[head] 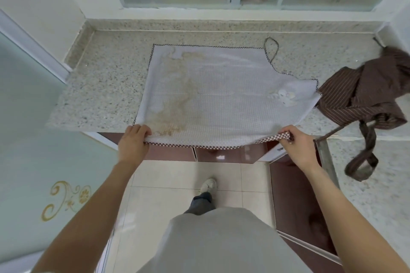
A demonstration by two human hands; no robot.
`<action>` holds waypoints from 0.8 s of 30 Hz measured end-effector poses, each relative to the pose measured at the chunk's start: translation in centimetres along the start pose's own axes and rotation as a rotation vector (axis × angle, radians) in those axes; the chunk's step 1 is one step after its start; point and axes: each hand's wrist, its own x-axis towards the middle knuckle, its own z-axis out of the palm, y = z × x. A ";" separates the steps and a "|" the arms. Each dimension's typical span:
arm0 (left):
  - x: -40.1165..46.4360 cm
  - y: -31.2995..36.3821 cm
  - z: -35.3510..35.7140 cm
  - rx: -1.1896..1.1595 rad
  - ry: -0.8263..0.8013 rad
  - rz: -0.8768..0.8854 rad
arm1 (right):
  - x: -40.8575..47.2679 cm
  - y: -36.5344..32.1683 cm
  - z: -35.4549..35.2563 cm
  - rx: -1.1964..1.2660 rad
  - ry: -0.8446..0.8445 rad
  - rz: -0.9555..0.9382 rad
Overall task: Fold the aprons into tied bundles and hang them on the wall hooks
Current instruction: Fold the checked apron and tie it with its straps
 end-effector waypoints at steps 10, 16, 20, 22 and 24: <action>8.4 -0.8 -2.4 -0.326 0.078 -0.109 | 8.9 -2.2 -2.4 0.048 -0.003 -0.071; 19.2 -0.1 -1.4 -0.224 0.059 -0.162 | 18.2 -4.4 -2.1 -0.033 0.149 0.012; 26.1 -0.6 -0.9 -0.193 0.003 -0.137 | 24.6 -6.4 -1.6 -0.162 0.195 0.070; 29.2 -1.0 -0.6 -0.157 -0.014 -0.124 | 27.6 -6.8 -1.2 -0.194 0.202 0.094; 32.2 -1.4 0.0 -0.089 -0.030 -0.130 | 30.4 -6.9 -0.6 -0.232 0.199 0.115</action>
